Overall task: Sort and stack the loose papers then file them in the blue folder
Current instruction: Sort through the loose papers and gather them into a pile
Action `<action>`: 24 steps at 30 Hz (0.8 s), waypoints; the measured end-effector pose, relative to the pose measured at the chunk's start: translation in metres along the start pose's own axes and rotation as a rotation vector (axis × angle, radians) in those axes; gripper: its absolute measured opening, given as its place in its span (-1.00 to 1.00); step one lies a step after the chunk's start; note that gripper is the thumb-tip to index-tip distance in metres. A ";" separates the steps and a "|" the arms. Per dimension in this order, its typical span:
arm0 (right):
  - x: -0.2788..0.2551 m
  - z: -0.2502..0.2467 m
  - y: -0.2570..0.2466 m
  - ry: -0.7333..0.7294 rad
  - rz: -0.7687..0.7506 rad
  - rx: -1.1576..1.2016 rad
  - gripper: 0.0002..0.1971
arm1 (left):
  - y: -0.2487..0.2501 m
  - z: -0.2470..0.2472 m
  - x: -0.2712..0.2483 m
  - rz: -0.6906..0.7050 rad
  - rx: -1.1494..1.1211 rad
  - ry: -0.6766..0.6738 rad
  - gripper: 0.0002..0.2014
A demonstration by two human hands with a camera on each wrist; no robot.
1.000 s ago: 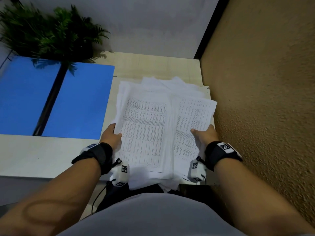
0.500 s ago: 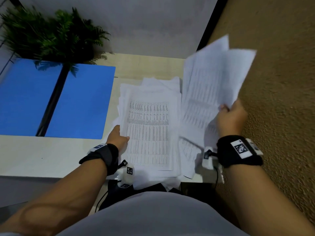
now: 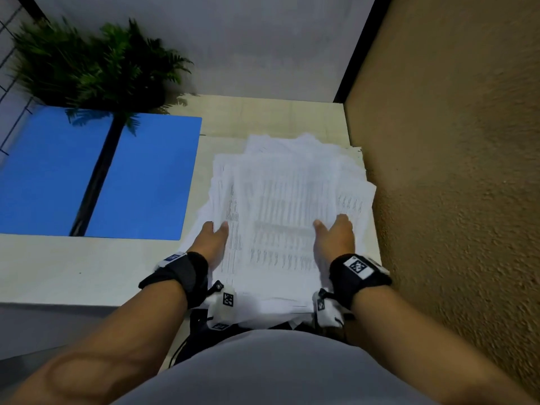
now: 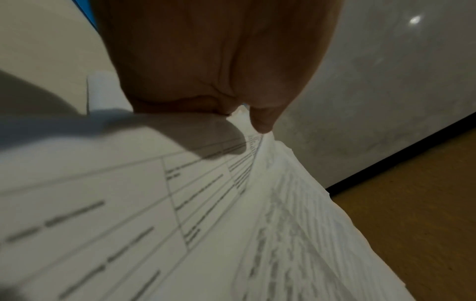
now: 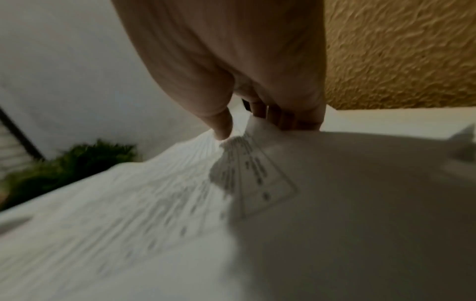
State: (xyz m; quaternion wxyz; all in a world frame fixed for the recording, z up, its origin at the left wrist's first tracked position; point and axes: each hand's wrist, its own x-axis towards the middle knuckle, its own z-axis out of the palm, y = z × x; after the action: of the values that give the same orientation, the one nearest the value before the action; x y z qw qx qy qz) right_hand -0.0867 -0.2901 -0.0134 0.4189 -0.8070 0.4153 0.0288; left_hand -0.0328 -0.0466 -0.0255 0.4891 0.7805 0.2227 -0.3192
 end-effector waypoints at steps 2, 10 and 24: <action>0.000 0.011 0.006 -0.093 -0.054 -0.129 -0.50 | -0.003 0.003 0.007 -0.056 -0.177 -0.058 -0.10; 0.013 0.003 0.014 0.052 -0.048 -0.234 -0.38 | -0.012 0.007 0.015 0.048 -0.038 -0.006 -0.76; 0.025 -0.030 0.040 0.108 0.151 0.491 -0.85 | -0.012 -0.002 0.003 0.082 -0.166 -0.025 -0.63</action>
State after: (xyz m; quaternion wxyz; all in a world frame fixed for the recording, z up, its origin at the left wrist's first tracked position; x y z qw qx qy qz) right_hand -0.1064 -0.3392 -0.0301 0.5763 -0.6480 0.4907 -0.0847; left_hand -0.0386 -0.0397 -0.0346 0.5675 0.7418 0.2102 -0.2891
